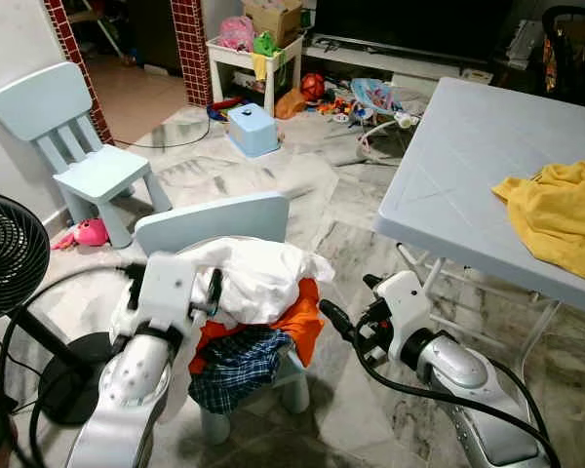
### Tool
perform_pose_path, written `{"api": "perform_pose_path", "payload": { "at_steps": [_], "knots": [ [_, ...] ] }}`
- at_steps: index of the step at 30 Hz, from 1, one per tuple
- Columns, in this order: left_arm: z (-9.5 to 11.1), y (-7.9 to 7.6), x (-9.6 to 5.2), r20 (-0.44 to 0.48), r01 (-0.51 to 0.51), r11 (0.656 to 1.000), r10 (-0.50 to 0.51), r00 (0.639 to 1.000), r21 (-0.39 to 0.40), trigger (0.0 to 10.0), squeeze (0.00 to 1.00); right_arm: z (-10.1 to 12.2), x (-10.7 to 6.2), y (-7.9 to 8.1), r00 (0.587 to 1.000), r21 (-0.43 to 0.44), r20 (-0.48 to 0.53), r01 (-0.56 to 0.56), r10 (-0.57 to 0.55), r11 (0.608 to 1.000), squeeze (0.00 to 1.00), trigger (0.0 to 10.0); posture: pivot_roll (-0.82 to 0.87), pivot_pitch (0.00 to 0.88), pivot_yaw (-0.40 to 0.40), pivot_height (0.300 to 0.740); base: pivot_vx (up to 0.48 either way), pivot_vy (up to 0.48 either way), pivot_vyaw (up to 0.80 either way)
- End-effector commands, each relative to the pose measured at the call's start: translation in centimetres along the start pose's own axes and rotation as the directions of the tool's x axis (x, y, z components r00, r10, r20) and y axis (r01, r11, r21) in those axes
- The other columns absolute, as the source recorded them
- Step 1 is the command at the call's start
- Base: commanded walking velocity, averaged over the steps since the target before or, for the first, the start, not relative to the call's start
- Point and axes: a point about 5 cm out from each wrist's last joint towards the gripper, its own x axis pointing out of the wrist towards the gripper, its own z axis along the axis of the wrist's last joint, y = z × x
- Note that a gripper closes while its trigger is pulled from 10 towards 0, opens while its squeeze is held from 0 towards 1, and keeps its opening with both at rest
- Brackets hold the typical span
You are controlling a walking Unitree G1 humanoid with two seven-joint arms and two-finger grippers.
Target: Hang hanger
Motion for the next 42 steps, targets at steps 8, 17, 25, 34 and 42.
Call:
{"api": "perform_pose_path", "payload": {
  "at_steps": [8,17,25,34,42],
  "knots": [
    [-4.5,-2.2,4.4,-0.212,0.118,0.991,-0.129,0.969,-0.066,10.0,1.0,0.4,-0.2,0.8,1.0,-0.012,0.013,-0.017,0.017,1.0,0.0,10.0,-0.07,0.03,-0.017,0.74,0.0,0.0,0.0],
    [-8.2,-1.7,6.3,-0.37,0.169,0.985,-0.149,0.917,0.022,10.0,1.0,-0.2,-2.4,0.6,0.999,-0.001,-0.022,0.032,-0.032,1.0,0.0,10.0,-0.14,0.09,0.015,0.74,0.0,0.0,0.0],
    [-10.0,0.4,5.4,-0.436,0.148,0.986,-0.102,0.894,0.072,10.0,0.0,-0.4,-3.6,0.3,0.998,-0.001,-0.046,0.053,-0.053,0.999,0.0,10.0,-0.15,0.119,0.021,0.74,0.0,0.0,0.0],
    [-12.1,2.7,3.7,-0.49,0.114,0.988,-0.046,0.87,0.109,10.0,0.0,-0.3,-3.5,0.5,0.997,-0.002,-0.06,0.04,-0.04,0.999,0.0,10.0,-0.13,0.123,0.008,0.74,0.0,0.0,0.0],
    [-12.4,3.8,3.4,-0.494,0.104,0.989,-0.036,0.869,0.11,0.0,0.0,-0.2,-3.2,0.4,0.997,-0.001,-0.062,0.036,-0.037,0.999,0.0,10.0,-0.13,0.114,0.01,0.74,0.0,0.0,0.0]
  ]
}}
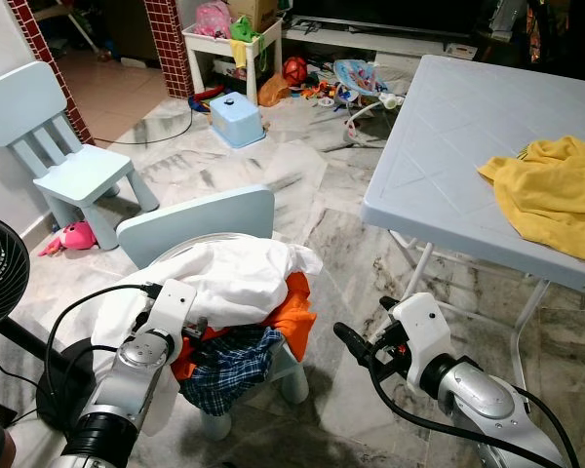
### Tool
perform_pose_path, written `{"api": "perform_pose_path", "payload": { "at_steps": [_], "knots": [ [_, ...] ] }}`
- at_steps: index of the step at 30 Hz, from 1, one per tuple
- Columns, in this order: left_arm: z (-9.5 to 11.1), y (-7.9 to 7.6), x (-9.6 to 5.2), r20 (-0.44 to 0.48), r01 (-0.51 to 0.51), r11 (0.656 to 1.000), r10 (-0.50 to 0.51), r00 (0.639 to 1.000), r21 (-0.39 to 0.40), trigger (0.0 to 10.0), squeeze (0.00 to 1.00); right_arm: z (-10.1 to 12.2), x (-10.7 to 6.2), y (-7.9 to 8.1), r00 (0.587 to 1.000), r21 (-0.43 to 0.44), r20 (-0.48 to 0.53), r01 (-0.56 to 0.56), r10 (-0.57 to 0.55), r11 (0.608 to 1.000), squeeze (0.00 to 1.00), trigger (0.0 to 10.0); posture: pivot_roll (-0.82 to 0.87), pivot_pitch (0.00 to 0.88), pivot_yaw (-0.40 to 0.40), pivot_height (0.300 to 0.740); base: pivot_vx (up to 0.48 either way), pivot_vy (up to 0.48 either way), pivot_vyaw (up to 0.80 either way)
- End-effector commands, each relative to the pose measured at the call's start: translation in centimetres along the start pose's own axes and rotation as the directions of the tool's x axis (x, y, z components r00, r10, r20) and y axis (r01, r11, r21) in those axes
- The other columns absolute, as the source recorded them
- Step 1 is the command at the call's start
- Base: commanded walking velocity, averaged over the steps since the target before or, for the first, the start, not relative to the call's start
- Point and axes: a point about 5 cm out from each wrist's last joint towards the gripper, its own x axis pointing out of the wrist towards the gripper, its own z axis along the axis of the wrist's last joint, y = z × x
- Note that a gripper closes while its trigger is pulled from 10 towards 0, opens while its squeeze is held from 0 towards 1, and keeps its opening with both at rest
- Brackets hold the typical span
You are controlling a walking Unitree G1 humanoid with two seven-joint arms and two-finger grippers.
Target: Hang hanger
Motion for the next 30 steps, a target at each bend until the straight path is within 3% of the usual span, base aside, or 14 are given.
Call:
{"api": "perform_pose_path", "payload": {
  "at_steps": [1,4,10,30],
  "knots": [
    [-0.1,0.4,0.0,-0.006,-0.01,1.0,0.01,1.0,0.0,0.0,0.0,0.4,0.0,0.0,1.0,0.0,0.014,0.001,-0.001,1.0,0.0,10.0,-0.13,0.111,0.008,0.74,0.0,0.0,0.0],
    [0.3,0.3,0.1,0.006,-0.005,1.0,0.005,1.0,-0.001,0.0,0.0,0.4,0.1,0.1,1.0,0.002,0.013,-0.008,0.008,1.0,0.0,10.0,-0.12,0.107,0.006,0.74,0.0,0.0,0.0],
    [0.6,-0.2,0.1,0.023,0.017,1.0,-0.017,1.0,-0.016,0.0,0.0,0.5,0.0,1.5,0.985,0.018,0.005,-0.175,0.175,0.984,0.0,10.0,-0.12,0.098,0.005,0.74,0.0,0.0,0.0],
    [2.7,-1.0,0.1,0.12,0.084,0.987,-0.067,0.991,-0.14,0.0,0.0,0.2,0.4,1.3,0.983,-0.006,-0.011,-0.181,0.181,0.983,0.0,10.0,-0.11,0.078,-0.004,0.74,0.0,0.0,0.0]
  ]
}}
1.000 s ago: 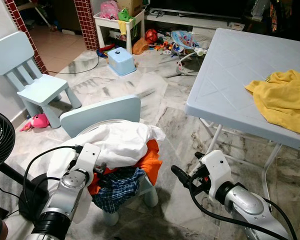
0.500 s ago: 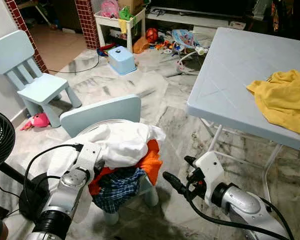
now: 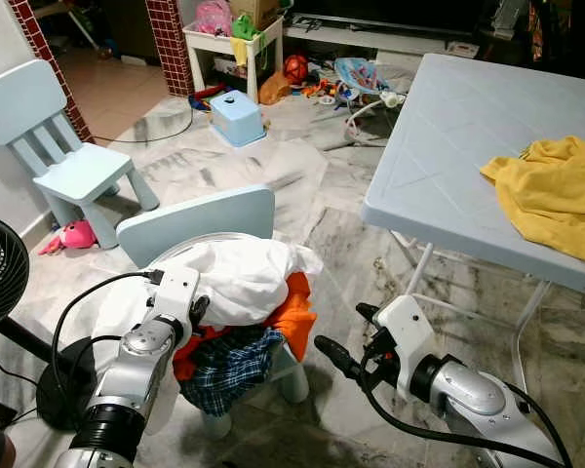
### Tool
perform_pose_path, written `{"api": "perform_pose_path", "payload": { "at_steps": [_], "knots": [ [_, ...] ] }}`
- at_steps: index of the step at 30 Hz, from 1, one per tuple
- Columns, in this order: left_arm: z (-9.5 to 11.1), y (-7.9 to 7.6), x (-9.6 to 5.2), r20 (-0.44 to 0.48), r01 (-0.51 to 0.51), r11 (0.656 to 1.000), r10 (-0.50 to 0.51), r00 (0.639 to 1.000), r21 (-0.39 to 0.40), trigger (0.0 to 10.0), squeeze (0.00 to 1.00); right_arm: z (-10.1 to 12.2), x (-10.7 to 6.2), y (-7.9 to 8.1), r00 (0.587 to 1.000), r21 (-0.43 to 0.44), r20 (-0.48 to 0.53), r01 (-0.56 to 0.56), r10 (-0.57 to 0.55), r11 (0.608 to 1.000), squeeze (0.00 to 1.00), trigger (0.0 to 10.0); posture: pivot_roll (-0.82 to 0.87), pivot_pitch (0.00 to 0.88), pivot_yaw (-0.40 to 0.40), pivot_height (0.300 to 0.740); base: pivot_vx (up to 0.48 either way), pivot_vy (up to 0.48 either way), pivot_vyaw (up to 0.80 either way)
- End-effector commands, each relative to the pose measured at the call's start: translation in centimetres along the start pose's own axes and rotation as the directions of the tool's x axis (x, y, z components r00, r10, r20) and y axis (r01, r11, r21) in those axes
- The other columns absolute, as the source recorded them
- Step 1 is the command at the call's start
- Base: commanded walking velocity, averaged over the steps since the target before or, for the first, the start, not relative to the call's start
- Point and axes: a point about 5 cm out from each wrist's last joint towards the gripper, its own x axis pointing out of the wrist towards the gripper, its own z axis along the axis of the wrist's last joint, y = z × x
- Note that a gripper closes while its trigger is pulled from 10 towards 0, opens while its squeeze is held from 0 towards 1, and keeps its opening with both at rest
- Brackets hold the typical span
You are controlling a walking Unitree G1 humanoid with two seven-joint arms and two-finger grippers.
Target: Hang hanger
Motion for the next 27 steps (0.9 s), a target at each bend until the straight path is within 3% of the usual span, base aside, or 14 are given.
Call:
{"api": "perform_pose_path", "payload": {
  "at_steps": [1,10,23,25,26,27],
  "knots": [
    [0.2,0.1,-0.1,0.004,0.002,1.0,-0.002,1.0,-0.008,0.0,0.0,0.1,0.0,-0.1,1.0,-0.011,0.001,-0.008,0.008,1.0,0.0,10.0,-0.11,0.078,-0.004,0.74,0.0,0.0,0.0],
    [-0.2,-0.2,-0.2,-0.023,0.023,0.999,-0.024,0.999,-0.023,0.0,0.0,0.1,0.2,-0.1,1.0,-0.024,-0.002,-0.02,0.02,1.0,0.0,10.0,-0.11,0.064,-0.013,0.74,0.0,0.0,0.0],
    [0.8,-0.3,-0.3,0.035,-0.017,0.999,0.019,0.999,-0.051,0.0,0.0,0.1,0.6,-0.2,1.0,-0.032,0.003,-0.023,0.024,0.999,0.0,10.0,-0.1,0.065,-0.014,0.74,0.0,0.0,0.0],
    [3.0,-0.4,-0.3,0.151,-0.033,0.993,0.051,0.987,-0.117,0.0,0.0,0.0,0.6,-0.2,1.0,-0.03,0.002,-0.02,0.02,0.999,0.0,10.0,-0.1,0.063,-0.015,0.74,0.0,0.0,0.0],
    [3.0,-0.4,-0.3,0.151,-0.033,0.993,0.051,0.987,-0.117,0.0,0.0,0.0,0.6,-0.2,1.0,-0.03,0.002,-0.02,0.02,0.999,0.0,10.0,-0.1,0.063,-0.015,0.74,0.0,0.0,0.0],
    [5.3,-0.9,-0.5,0.255,-0.014,0.99,0.05,0.966,-0.141,0.0,0.0,0.0,0.6,-0.2,1.0,-0.03,0.002,-0.019,0.019,0.999,0.0,10.0,-0.1,0.062,-0.014,0.74,0.0,0.0,0.0]
  ]
}}
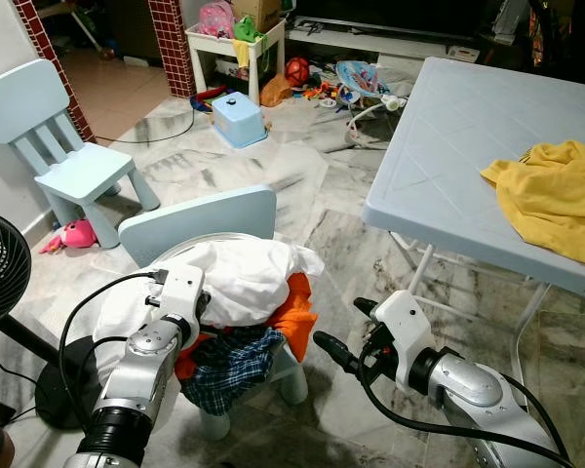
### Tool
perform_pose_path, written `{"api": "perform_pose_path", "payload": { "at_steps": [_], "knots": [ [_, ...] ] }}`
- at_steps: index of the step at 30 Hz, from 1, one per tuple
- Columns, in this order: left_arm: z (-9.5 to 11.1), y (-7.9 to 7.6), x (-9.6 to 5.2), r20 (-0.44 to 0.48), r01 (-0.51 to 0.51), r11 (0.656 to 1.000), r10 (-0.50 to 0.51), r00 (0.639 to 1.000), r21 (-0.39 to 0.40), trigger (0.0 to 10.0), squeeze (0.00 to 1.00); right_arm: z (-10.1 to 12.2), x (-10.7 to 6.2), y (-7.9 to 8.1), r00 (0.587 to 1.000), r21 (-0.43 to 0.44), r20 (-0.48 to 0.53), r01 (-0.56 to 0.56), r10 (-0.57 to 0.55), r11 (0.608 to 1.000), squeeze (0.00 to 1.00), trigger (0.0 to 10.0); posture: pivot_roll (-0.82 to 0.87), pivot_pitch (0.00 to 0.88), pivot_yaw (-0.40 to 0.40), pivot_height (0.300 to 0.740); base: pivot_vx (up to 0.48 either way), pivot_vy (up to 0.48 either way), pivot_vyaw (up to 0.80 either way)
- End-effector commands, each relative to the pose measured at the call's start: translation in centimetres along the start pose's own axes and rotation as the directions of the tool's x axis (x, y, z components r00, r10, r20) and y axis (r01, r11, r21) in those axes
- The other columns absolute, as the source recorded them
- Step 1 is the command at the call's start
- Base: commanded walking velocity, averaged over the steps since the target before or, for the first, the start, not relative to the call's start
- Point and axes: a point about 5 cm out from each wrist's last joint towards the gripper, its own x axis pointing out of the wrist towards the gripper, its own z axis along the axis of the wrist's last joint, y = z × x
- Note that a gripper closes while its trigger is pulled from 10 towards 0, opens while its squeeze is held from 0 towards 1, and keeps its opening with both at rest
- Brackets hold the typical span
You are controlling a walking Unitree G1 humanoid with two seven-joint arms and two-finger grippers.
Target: Hang hanger
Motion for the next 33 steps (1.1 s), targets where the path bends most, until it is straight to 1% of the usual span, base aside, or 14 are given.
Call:
{"api": "perform_pose_path", "payload": {
  "at_steps": [1,4,6,9,11,14,15,16,17,18,22,26,29,33],
  "knots": [
    [3.6,-0.7,0.2,0.16,0.013,1.0,-0.011,0.987,-0.01,0.0,0.0,-0.2,0.2,0.2,1.0,0.0,-0.008,-0.006,0.006,1.0,0.0,10.0,-0.1,0.062,-0.014,0.74,0.0,0.0,0.0],
    [6.4,-1.9,0.5,0.273,0.05,0.999,-0.042,0.961,-0.021,0.0,0.0,-0.2,0.3,0.2,1.0,-0.003,-0.004,-0.005,0.005,1.0,0.0,10.0,-0.1,0.054,-0.016,0.74,0.0,0.0,0.0],
    [10.8,-4.3,0.7,0.415,0.123,0.992,-0.103,0.904,-0.023,0.0,0.0,0.0,0.7,0.1,1.0,-0.007,0.005,-0.002,0.002,1.0,0.0,10.0,-0.09,0.044,-0.016,0.74,0.0,0.0,0.0],
    [13.2,-5.5,0.8,0.479,0.168,0.986,-0.139,0.867,-0.017,0.0,0.0,0.1,0.9,0.1,1.0,-0.01,0.01,0.001,0.0,1.0,0.0,10.0,-0.09,0.037,-0.016,0.74,0.0,0.0,0.0],
    [17.3,-7.9,0.6,0.56,0.241,0.967,-0.247,0.791,0.086,0.0,0.0,0.2,1.3,0.1,1.0,-0.013,0.018,0.001,-0.001,1.0,0.0,10.0,-0.09,0.025,-0.008,0.74,0.0,0.0,0.0],
    [18.6,-8.3,0.3,0.583,0.248,0.962,-0.269,0.767,0.118,0.0,0.0,0.3,1.4,0.1,1.0,-0.02,0.024,0.003,-0.003,1.0,0.0,10.0,-0.09,0.024,0.001,0.74,0.0,0.0,0.0],
    [18.2,-7.6,0.2,0.57,0.22,0.97,-0.237,0.787,0.101,6.7,0.0,0.3,1.3,0.0,1.0,-0.016,0.025,0.015,-0.014,1.0,0.0,10.0,-0.09,0.024,0.005,0.74,0.0,0.0,0.0],
    [17.8,-7.3,0.2,0.563,0.204,0.975,-0.217,0.797,0.088,10.0,0.0,0.2,1.2,-0.1,1.0,-0.016,0.024,0.018,-0.017,1.0,0.0,10.0,-0.09,0.024,0.005,0.74,0.0,0.0,0.0],
    [17.2,-6.8,0.2,0.552,0.187,0.979,-0.2,0.81,0.081,10.0,0.05,0.1,1.2,0.0,1.0,-0.015,0.023,0.02,-0.02,1.0,0.0,10.0,-0.08,0.029,0.008,0.74,0.0,0.0,0.0],
    [15.5,-5.6,0.4,0.508,0.122,0.99,-0.139,0.85,0.066,10.0,1.0,-0.1,1.1,0.1,1.0,-0.014,0.02,0.021,-0.02,1.0,0.0,10.0,-0.08,0.029,0.008,0.74,0.0,0.0,0.0],
    [11.3,-2.8,0.2,0.392,0.0,0.999,-0.019,0.92,0.048,10.0,1.0,-0.4,1.1,0.4,1.0,-0.01,0.015,0.016,-0.016,1.0,0.0,10.0,-0.07,0.041,0.008,0.74,0.0,0.0,0.0],
    [9.0,-1.6,-0.5,0.321,-0.044,0.999,0.033,0.947,0.027,10.0,1.0,-0.4,1.2,0.5,1.0,-0.013,0.011,0.01,-0.01,1.0,0.0,10.0,-0.07,0.046,0.006,0.74,0.0,0.0,0.0],
    [4.2,-0.3,-2.9,0.196,-0.105,0.991,0.086,0.977,0.089,10.0,1.0,-0.6,1.2,0.3,1.0,-0.021,0.0,0.007,-0.007,1.0,0.0,10.0,-0.05,0.05,-0.003,0.74,0.0,0.0,0.0],
    [2.4,-0.1,-4.3,0.15,-0.13,0.984,0.112,0.982,0.12,10.0,1.0,-0.6,1.3,0.2,1.0,-0.023,-0.002,0.008,-0.008,1.0,0.0,10.0,-0.04,0.052,-0.006,0.74,0.0,0.0,0.0]
  ]
}}
